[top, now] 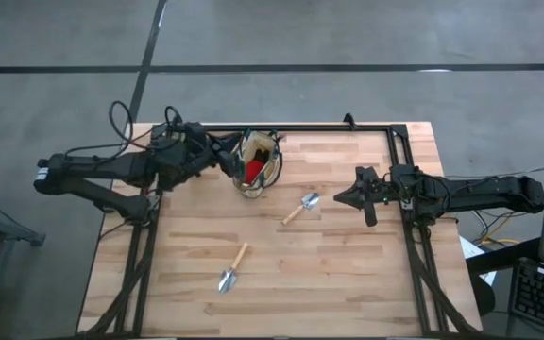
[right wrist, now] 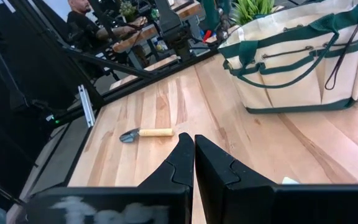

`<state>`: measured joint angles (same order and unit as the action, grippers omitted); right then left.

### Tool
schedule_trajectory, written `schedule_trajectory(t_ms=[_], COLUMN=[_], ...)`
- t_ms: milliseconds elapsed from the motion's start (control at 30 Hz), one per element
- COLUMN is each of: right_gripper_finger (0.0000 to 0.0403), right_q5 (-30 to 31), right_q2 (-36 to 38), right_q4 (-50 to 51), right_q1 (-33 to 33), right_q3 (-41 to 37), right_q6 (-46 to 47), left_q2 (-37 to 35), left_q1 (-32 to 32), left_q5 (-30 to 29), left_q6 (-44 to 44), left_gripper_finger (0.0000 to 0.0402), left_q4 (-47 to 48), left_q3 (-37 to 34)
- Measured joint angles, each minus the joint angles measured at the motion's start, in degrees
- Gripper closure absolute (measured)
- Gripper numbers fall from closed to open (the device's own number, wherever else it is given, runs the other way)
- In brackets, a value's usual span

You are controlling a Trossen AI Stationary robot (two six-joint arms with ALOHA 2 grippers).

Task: Pick & Place Garden tools in Gardening bag
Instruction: Put the green shear scissor into the green gardening bag

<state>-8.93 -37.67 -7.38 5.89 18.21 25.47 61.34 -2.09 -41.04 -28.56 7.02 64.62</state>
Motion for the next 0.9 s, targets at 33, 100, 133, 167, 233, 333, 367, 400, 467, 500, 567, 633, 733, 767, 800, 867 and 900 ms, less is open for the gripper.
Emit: schedule_trajectory(t_ms=[33, 100, 133, 167, 233, 333, 367, 400, 467, 500, 567, 633, 733, 767, 800, 867, 900], right_gripper_finger=[0.0394, 0.0394, 0.0394, 0.0394, 0.0394, 0.0394, 0.0394, 0.0394, 0.0394, 0.0394, 0.0394, 0.0394, 0.0394, 0.0394, 0.0394, 0.0394, 0.0394], right_q5=[0.0, 0.0, 0.0, 0.0, 0.0, 0.0, 0.0, 0.0, 0.0, 0.0, 0.0, 0.0, 0.0, -0.1, -0.1, 0.0, -0.1], right_q2=[0.0, 0.0, 0.0, 0.0, 0.0, 0.0, 0.0, 0.0, 0.0, 0.0, 0.0, 0.0, 0.0, 0.0, 0.0, 0.0, 0.0], right_q4=[0.0, 0.0, 0.0, 0.0, 0.0, -0.1, -0.1, -0.1, -0.1, -0.1, -0.1, -0.1, -0.1, -0.1, -0.1, -0.1, -0.1], right_q1=[0.0, 0.0, 0.0, 0.0, 0.0, 0.0, 0.0, 0.0, 0.0, 0.0, 0.0, 0.0, 0.0, 0.0, 0.0, 0.0, 0.0], right_q3=[0.0, 0.0, 0.0, 0.0, 0.0, 0.0, 0.0, 0.0, 0.0, 0.0, 0.0, 0.0, 0.0, 0.0, 0.0, 0.0, 0.0], right_q6=[0.0, 0.0, 0.0, 0.0, 0.0, 0.0, 0.0, 0.0, 0.0, 0.0, 0.0, 0.0, 0.1, 0.3, 0.4, 0.5, 0.5], left_q2=[0.5, 1.5, 1.9, 2.4, 3.1, 3.7, 3.8, 3.8, 3.6, 3.4, 3.2, 3.1, 3.1, 3.1, 3.1, 3.1, 3.1], left_q1=[0.1, 0.2, 0.3, 0.3, 0.5, 0.9, 1.0, 1.2, 1.3, 1.3, 1.3, 1.2, 0.7, 0.4, 0.2, -0.5, -0.8], left_q5=[0.0, 0.0, 0.0, 0.0, 0.0, -0.1, -0.2, -0.3, -0.7, -1.0, -1.1, -1.1, -1.1, -1.1, -1.0, -1.1, -1.1], left_q6=[0.0, -0.1, -0.1, -0.1, 0.2, 1.6, 2.3, 3.1, 4.0, 4.3, 4.3, 4.2, 2.3, 1.6, 0.9, 0.0, -0.2], left_gripper_finger=[0.0401, 0.0401, 0.0401, 0.0401, 0.0401, 0.0401, 0.0401, 0.0401, 0.0401, 0.0401, 0.0401, 0.0401, 0.0401, 0.0401, 0.0401, 0.0401, 0.0401], left_q4=[0.0, 0.0, -0.2, -0.3, -0.5, -0.5, -0.5, -0.5, -0.7, -0.7, -0.6, -0.1, 2.6, 3.7, 4.7, 6.4, 6.5], left_q3=[0.0, 0.0, 0.0, 0.1, 0.6, 1.6, 2.0, 2.3, 2.9, 2.9, 2.9, 2.7, 2.7, 2.7, 2.7, 2.7, 2.6])
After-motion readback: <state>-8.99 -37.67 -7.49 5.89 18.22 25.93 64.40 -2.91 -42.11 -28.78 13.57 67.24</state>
